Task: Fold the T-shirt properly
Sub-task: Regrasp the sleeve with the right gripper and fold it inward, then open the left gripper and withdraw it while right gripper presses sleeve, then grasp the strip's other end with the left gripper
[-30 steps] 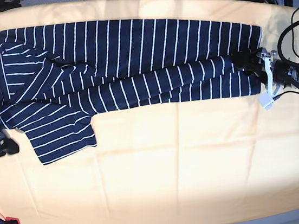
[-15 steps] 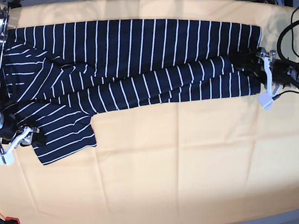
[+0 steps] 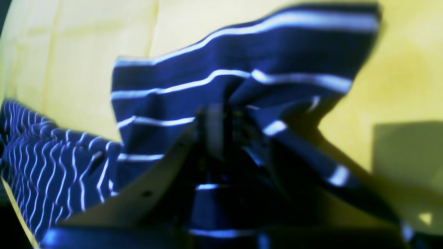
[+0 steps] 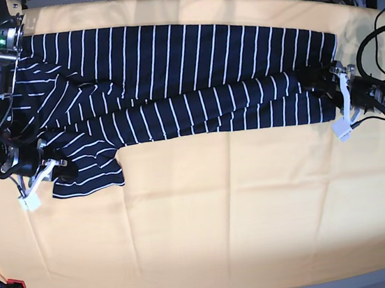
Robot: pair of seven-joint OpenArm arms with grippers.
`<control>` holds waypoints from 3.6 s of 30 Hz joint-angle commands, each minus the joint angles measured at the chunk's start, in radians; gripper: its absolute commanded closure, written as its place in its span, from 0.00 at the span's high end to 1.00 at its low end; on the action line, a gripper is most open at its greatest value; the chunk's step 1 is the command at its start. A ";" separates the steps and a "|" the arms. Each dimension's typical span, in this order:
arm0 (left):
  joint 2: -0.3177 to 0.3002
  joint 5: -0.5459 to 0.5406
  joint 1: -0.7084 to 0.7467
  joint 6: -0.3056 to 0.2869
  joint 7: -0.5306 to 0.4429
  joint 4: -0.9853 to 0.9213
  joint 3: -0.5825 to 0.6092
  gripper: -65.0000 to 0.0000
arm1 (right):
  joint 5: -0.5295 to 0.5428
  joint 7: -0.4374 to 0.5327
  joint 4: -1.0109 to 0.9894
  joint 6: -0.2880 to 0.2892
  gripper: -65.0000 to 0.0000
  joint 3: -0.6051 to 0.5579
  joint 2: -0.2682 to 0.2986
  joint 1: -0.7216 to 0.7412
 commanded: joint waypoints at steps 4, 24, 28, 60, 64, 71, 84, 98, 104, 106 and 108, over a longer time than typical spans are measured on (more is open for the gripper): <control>-0.017 0.018 -0.009 -0.005 0.020 0.005 -0.005 0.53 | 0.131 -0.027 0.087 0.011 0.00 0.005 0.061 0.050; -0.017 0.018 -0.017 -0.005 0.010 0.006 -0.009 0.53 | 0.508 -0.333 0.817 0.011 0.00 0.006 0.194 -0.420; -0.017 0.018 -0.017 -0.005 0.010 0.006 -0.009 0.53 | 0.508 -0.333 0.818 0.011 0.00 0.007 0.259 -0.476; -0.048 0.018 -0.016 -0.005 0.018 0.006 -0.231 0.53 | 0.292 -0.333 0.818 0.011 0.00 0.006 0.391 -0.645; -0.078 0.018 -0.017 -0.005 0.016 0.006 -0.245 0.53 | 0.136 -0.333 0.794 0.011 0.00 0.005 0.390 -0.651; -0.109 0.018 -0.017 -0.005 0.013 0.006 -0.245 0.53 | 0.168 -0.333 0.777 0.011 0.27 0.005 0.391 -0.650; -0.217 0.018 -0.031 -0.005 0.013 0.006 -0.328 0.53 | 0.356 -0.333 1.028 0.011 0.62 0.192 0.410 -0.643; -0.196 0.018 -0.023 0.050 0.041 -0.005 -0.583 0.53 | 0.403 -0.303 0.998 0.011 0.61 0.345 0.076 -0.647; -0.158 0.018 0.090 0.050 0.048 -0.096 -0.588 0.53 | 0.150 -0.171 0.928 0.011 0.00 0.345 -0.040 -0.647; -0.126 0.018 0.116 0.055 0.051 -0.126 -0.613 0.53 | 0.083 -0.081 0.883 0.011 0.00 0.345 -0.045 -0.647; -0.091 0.018 0.140 0.067 0.051 -0.154 -0.655 0.53 | 0.005 -0.002 0.833 0.011 0.00 0.345 -0.045 -0.645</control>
